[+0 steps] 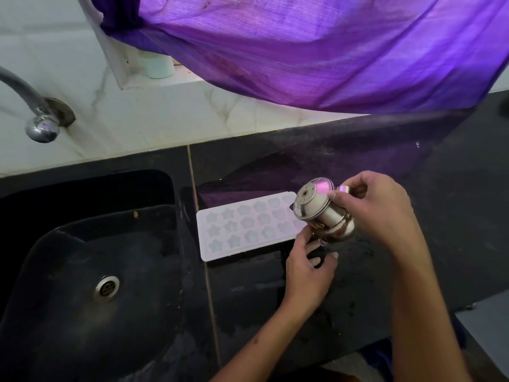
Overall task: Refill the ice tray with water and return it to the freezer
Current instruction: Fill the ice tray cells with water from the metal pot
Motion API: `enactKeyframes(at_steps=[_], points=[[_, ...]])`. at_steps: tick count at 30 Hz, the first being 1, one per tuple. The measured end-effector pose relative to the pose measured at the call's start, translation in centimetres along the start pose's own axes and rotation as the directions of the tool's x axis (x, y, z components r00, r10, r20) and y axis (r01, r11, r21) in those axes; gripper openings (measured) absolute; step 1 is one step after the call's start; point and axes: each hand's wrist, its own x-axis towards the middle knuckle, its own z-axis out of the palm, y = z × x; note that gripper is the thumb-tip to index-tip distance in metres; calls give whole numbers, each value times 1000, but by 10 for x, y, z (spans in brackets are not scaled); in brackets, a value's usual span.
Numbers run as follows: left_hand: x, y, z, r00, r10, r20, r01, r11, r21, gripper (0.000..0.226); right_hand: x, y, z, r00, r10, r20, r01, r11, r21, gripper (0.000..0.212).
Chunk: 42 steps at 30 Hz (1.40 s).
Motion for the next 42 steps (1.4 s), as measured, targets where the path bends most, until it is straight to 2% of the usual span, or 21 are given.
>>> enactKeyframes(at_steps=[29, 42], points=[[-4, 9, 0, 992, -51, -113, 39, 993, -111, 45, -1, -22, 18, 986, -142, 81, 153, 976, -153, 19], [-6, 10, -3, 979, -9, -206, -18, 991, -130, 40, 0, -21, 6, 988, -124, 92, 127, 992, -25, 20]])
